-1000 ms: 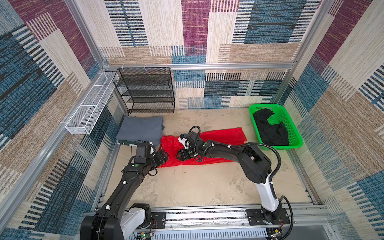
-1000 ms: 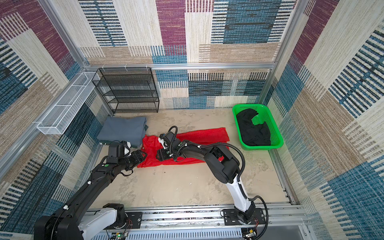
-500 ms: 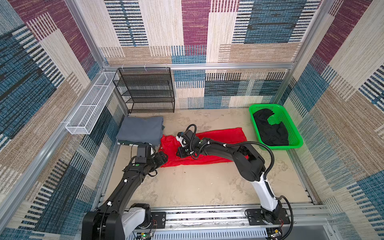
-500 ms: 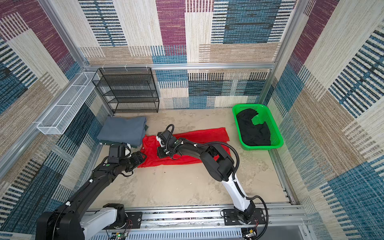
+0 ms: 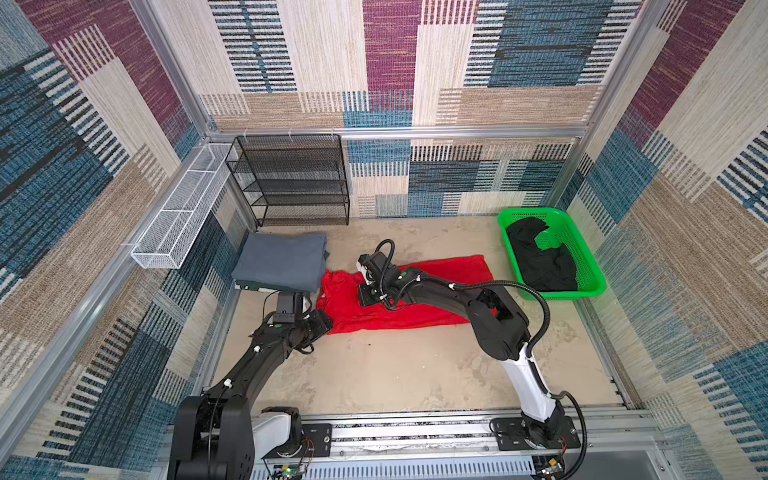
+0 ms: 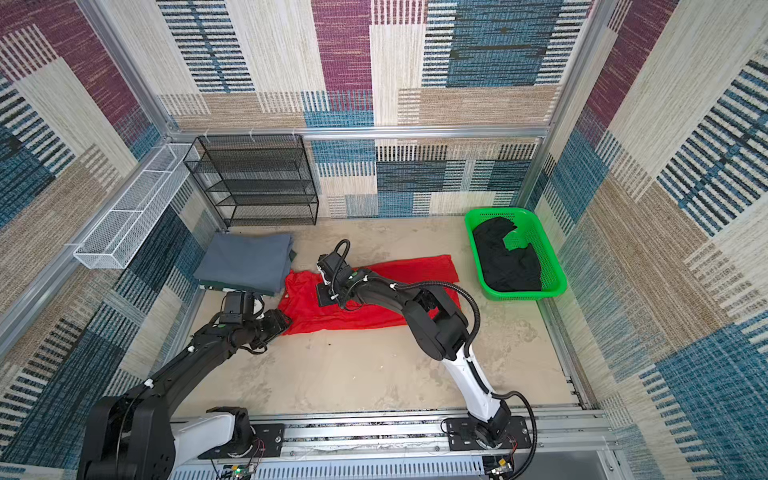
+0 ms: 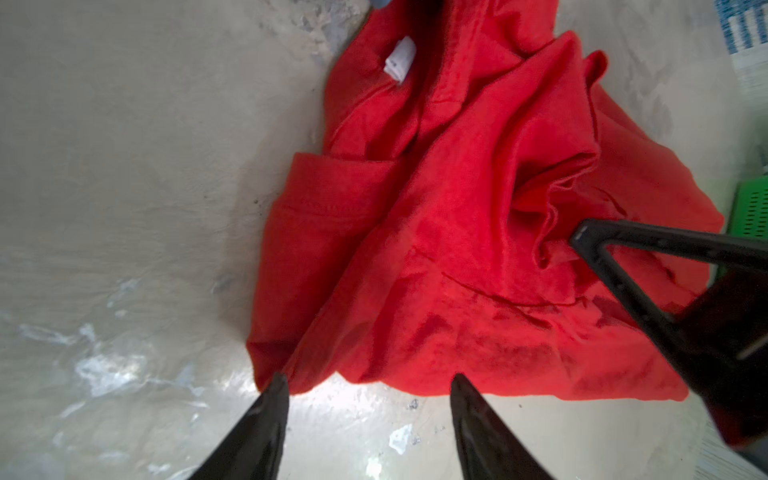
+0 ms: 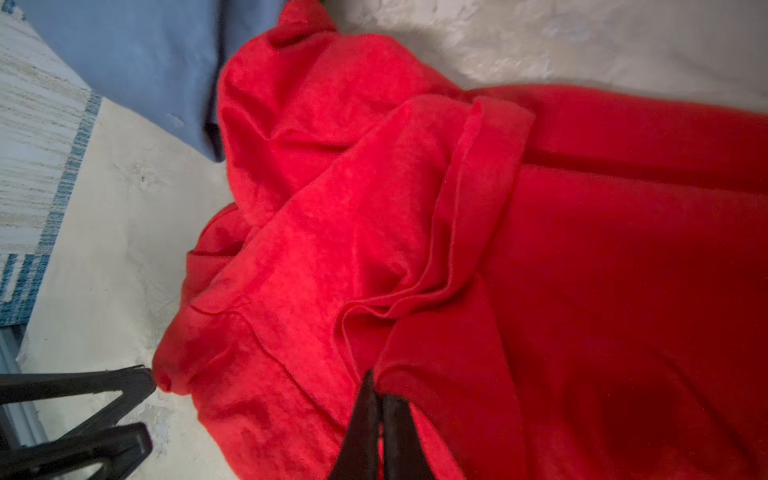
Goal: Fold and stack the t-shirts
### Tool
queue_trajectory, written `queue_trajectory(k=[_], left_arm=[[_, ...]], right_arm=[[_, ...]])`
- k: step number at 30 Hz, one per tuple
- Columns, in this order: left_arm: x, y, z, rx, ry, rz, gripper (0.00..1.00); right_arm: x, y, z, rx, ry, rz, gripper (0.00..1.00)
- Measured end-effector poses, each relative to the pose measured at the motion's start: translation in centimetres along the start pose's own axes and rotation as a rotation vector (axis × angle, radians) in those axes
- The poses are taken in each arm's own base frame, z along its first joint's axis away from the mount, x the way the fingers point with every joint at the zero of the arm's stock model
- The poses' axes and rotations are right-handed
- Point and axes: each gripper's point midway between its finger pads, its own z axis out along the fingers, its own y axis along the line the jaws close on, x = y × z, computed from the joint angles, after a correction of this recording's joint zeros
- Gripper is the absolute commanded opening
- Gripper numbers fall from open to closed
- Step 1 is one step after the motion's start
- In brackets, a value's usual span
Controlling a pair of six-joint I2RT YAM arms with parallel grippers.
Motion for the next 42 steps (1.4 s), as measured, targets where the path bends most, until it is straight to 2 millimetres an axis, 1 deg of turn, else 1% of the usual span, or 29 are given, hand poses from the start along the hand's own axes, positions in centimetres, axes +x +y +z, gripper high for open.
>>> queue_trajectory(k=[5, 9, 13, 15, 16, 24, 28, 31, 34, 36, 38, 40, 42], left_arm=[[0.1, 1.4, 0.8, -0.046, 0.018, -0.016, 0.5], [0.2, 1.8, 1.1, -0.058, 0.028, -0.022, 0.4], [0.4, 2.1, 1.3, -0.067, 0.038, -0.022, 0.21], [0.4, 2.3, 1.4, -0.074, 0.042, -0.023, 0.04], [0.4, 2.3, 1.5, -0.075, 0.043, -0.022, 0.0], [0.0, 2.6, 1.2, -0.082, 0.039, -0.013, 0.0], [-0.3, 2.7, 0.8, -0.086, 0.022, -0.016, 0.0], [-0.6, 2.8, 0.4, -0.089, 0.004, -0.018, 0.0], [-0.6, 3.0, 0.1, -0.094, -0.004, -0.021, 0.0], [-0.5, 3.2, 0.0, -0.097, -0.004, -0.022, 0.0], [-0.3, 3.4, 0.0, -0.104, -0.001, -0.026, 0.0], [-0.2, 3.6, 0.0, -0.109, 0.002, -0.029, 0.0], [-0.2, 3.6, 0.0, -0.109, 0.003, -0.029, 0.0]], right_arm=[[-0.6, -1.4, -0.5, 0.022, -0.011, 0.023, 0.0], [-0.9, -2.9, -1.2, 0.047, -0.024, 0.054, 0.0], [-1.2, -4.2, -1.5, 0.055, -0.027, 0.082, 0.0], [-1.3, -4.8, -1.6, 0.056, -0.025, 0.095, 0.0], [-1.3, -5.1, -1.6, 0.057, -0.024, 0.102, 0.0], [-2.4, -7.4, -2.3, 0.078, -0.047, 0.138, 0.01], [-2.9, -9.0, -2.7, 0.095, -0.055, 0.154, 0.03], [-3.1, -9.5, -3.0, 0.092, -0.053, 0.162, 0.08], [-3.6, -9.5, -3.2, 0.079, -0.057, 0.158, 0.11], [-3.9, -9.7, -3.4, 0.078, -0.062, 0.158, 0.21], [-4.0, -10.2, -3.5, 0.091, -0.068, 0.157, 0.22], [-4.0, -10.8, -3.7, 0.096, -0.068, 0.166, 0.26], [-4.0, -11.2, -4.1, 0.102, -0.069, 0.173, 0.26]])
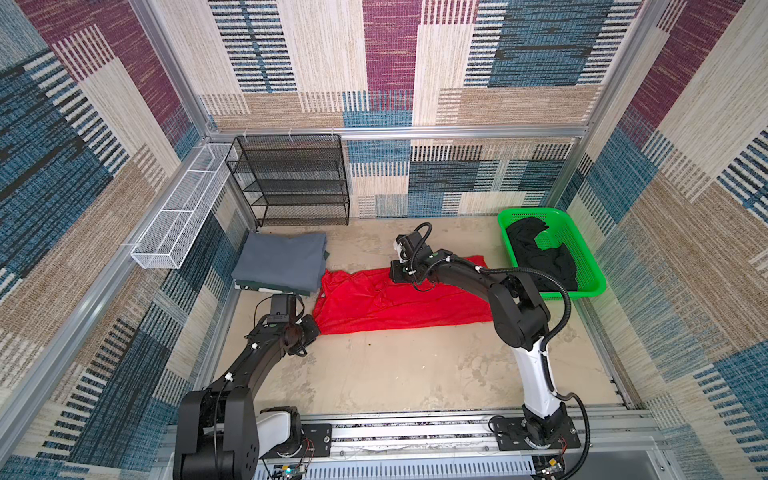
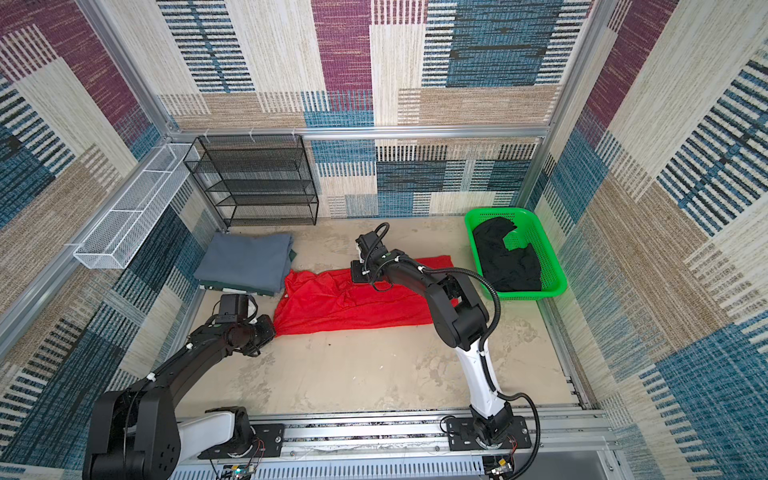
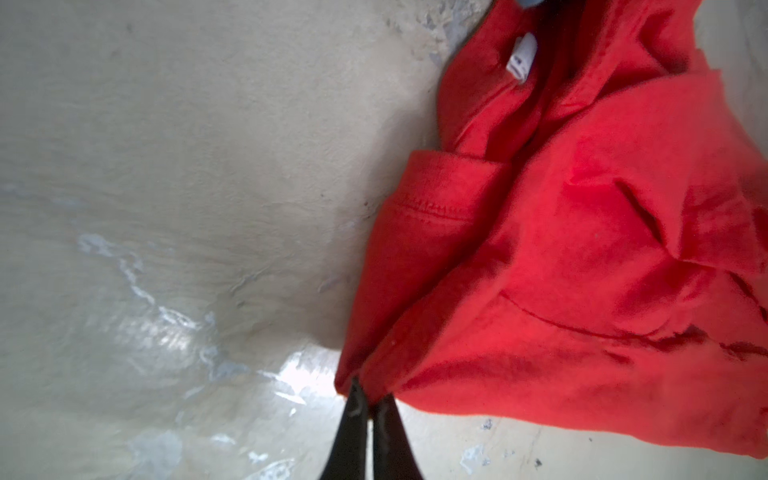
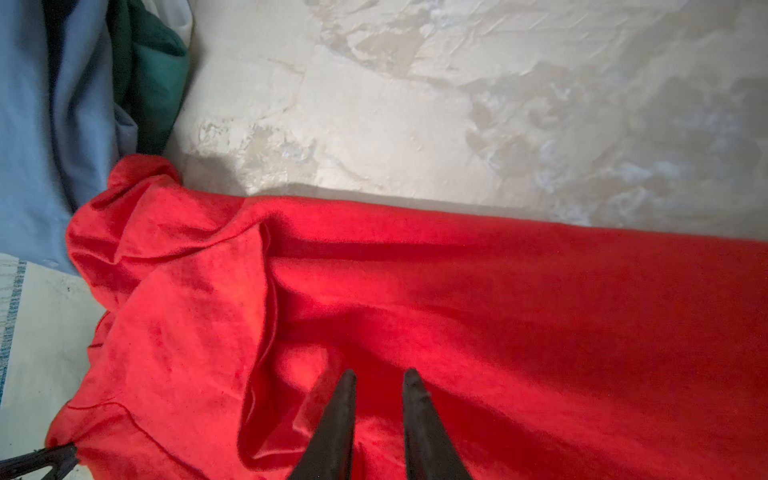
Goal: Fold and stack the t-shirts
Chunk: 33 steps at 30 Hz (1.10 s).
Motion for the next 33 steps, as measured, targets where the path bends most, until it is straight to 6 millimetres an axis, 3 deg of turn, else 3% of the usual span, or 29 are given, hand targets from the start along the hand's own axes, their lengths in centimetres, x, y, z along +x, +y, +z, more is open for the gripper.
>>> queue_trajectory(k=[8, 9, 11, 14, 17, 20, 23, 28, 32, 33], left_arm=[[0.1, 0.1, 0.2, -0.002, 0.009, 0.0, 0.0], [0.2, 0.1, 0.2, -0.004, 0.012, -0.001, 0.05], [0.2, 0.0, -0.1, -0.005, 0.02, 0.004, 0.34], [-0.9, -1.2, -1.8, 0.029, -0.018, 0.022, 0.63], [-2.3, -3.0, -4.7, 0.094, -0.103, 0.051, 0.77], [-3.7, -4.6, -7.7, 0.151, -0.192, 0.08, 0.78], [-4.7, -6.0, -9.2, 0.18, -0.231, 0.112, 0.79], [-5.2, -8.9, -7.2, 0.189, -0.159, 0.165, 0.78], [-5.0, -13.6, -5.1, 0.211, -0.082, 0.278, 0.77], [-5.2, -14.9, -4.5, 0.214, -0.074, 0.31, 0.72]], right_arm=[[0.6, -0.4, -2.2, -0.008, -0.015, 0.006, 0.37], [0.9, -0.4, -2.3, -0.014, -0.012, 0.006, 0.37], [1.9, -0.4, -2.3, -0.027, 0.009, 0.007, 0.37], [3.4, -0.2, -2.3, -0.046, 0.042, 0.005, 0.39], [4.6, 0.3, -3.1, -0.058, 0.056, -0.004, 0.5], [5.3, 0.4, -4.3, -0.062, 0.053, -0.009, 0.74], [6.0, -0.7, -5.4, -0.022, 0.033, -0.012, 1.0], [7.3, -2.8, -6.8, 0.056, 0.009, -0.015, 0.99], [8.6, -5.0, -7.3, 0.129, 0.009, -0.005, 0.99], [9.1, -5.6, -7.5, 0.144, 0.014, -0.001, 0.99]])
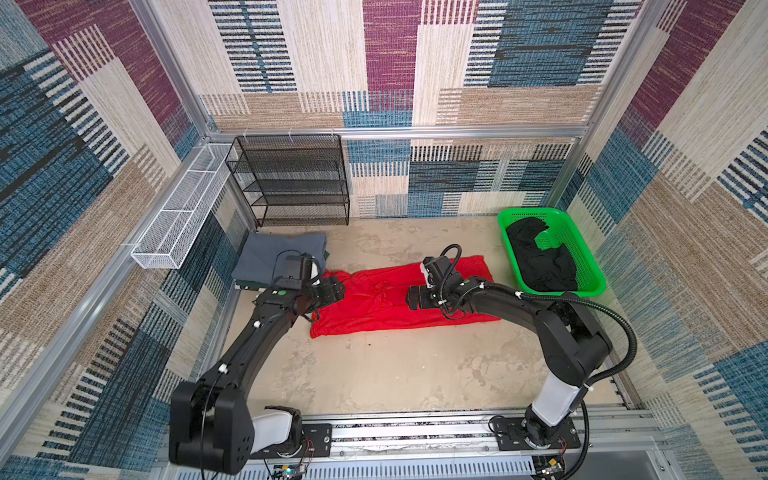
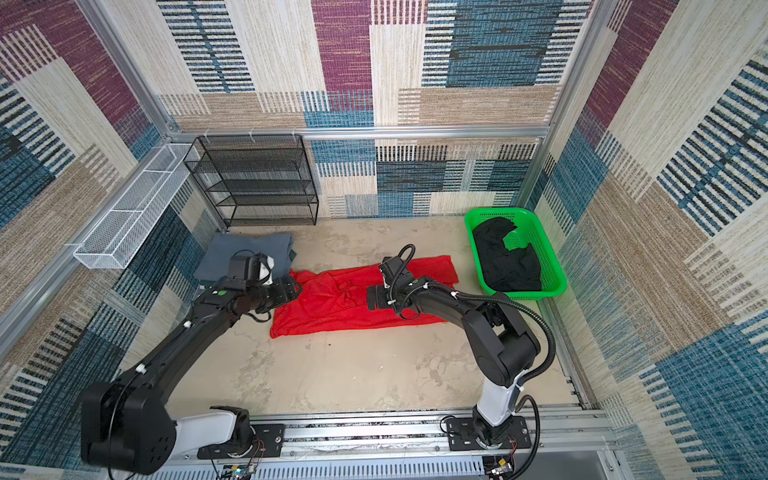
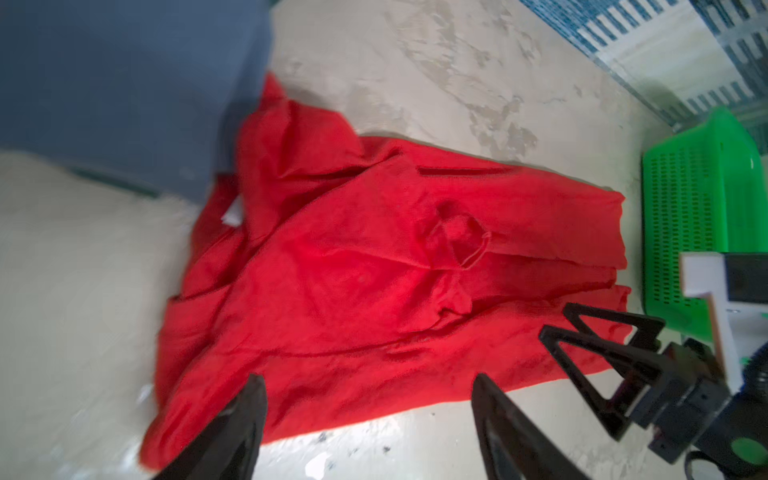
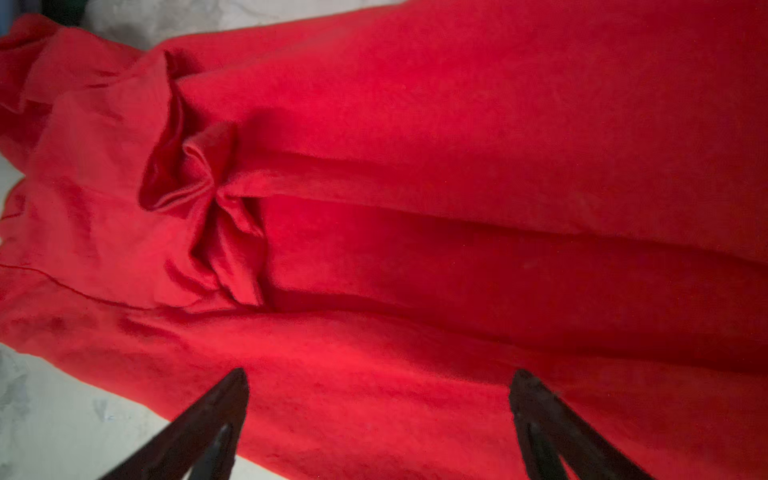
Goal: Fold and stack the t-shirts
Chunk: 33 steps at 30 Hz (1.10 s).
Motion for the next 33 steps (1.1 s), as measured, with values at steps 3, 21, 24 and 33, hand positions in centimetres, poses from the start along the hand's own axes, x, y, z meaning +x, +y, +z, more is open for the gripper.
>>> queue_trajectory(k=[3, 21, 24, 33], left_arm=[[-0.8, -1.7, 2.6, -0.003, 0.034, 0.058, 0.68], [0.5, -4.7, 14.0, -0.087, 0.266, 0.248, 0.56], [1.1, -4.3, 14.2, -0.102, 0.285, 0.251, 0.51], [1.7, -2.9, 15.9, -0.166, 0.329, 0.25, 0.22]], right_arm=[[1.0, -2.1, -0.1, 0.048, 0.011, 0.02, 0.98], [3.1, -6.1, -0.4, 0.107, 0.027, 0.078, 0.99], [3.2, -6.2, -0.5, 0.109, 0.026, 0.085, 0.99], [3.2, -6.4, -0.8, 0.11, 0.023, 0.094, 0.99]])
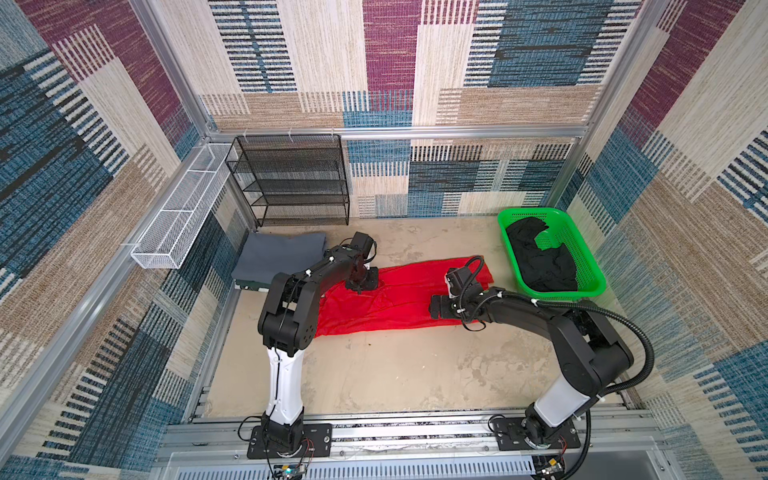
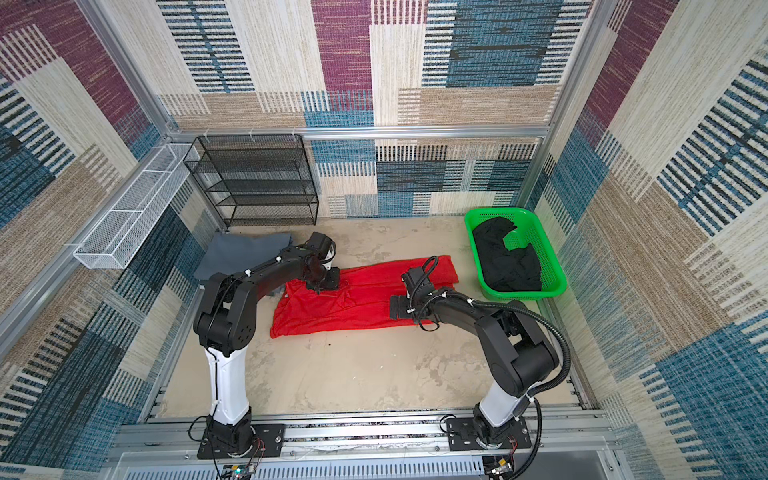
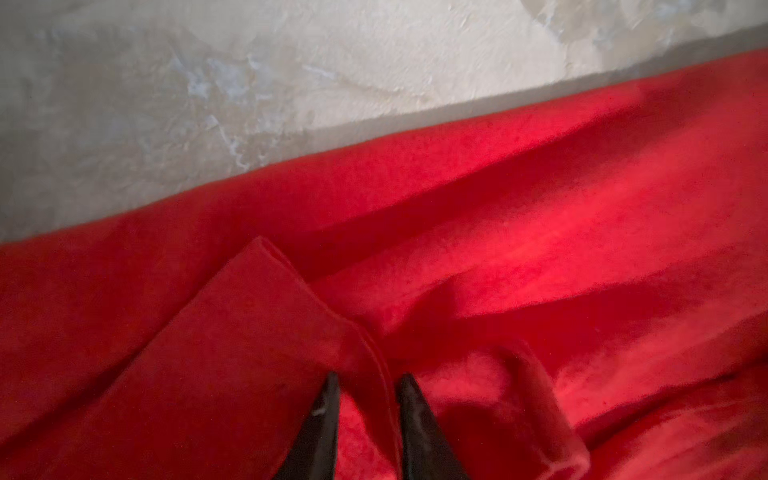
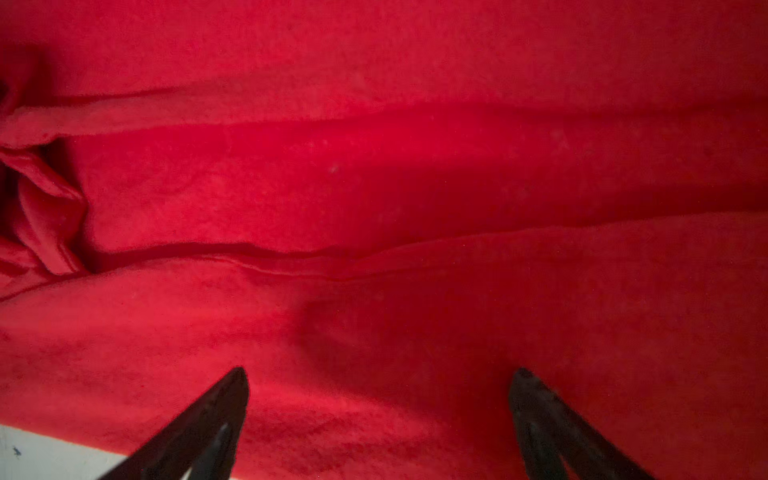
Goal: Fold and stack the t-shirts
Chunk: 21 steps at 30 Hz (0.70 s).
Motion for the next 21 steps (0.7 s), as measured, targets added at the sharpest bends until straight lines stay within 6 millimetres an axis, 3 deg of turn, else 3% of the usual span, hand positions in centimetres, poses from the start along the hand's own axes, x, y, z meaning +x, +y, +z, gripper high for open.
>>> queue_trajectory(k=[6, 21], left_arm=[[-0.6, 0.0, -0.1, -0.007, -0.005, -0.001, 0.0], [-2.0, 1.3, -1.4, -0.039, -0.018, -0.027, 0.0]], right_arm=[[0.1, -0.1, 0.2, 0.001, 0.002, 0.008, 0.99], [-0.2, 0.1, 0.4, -0.013, -0.028, 0.011, 0.99]])
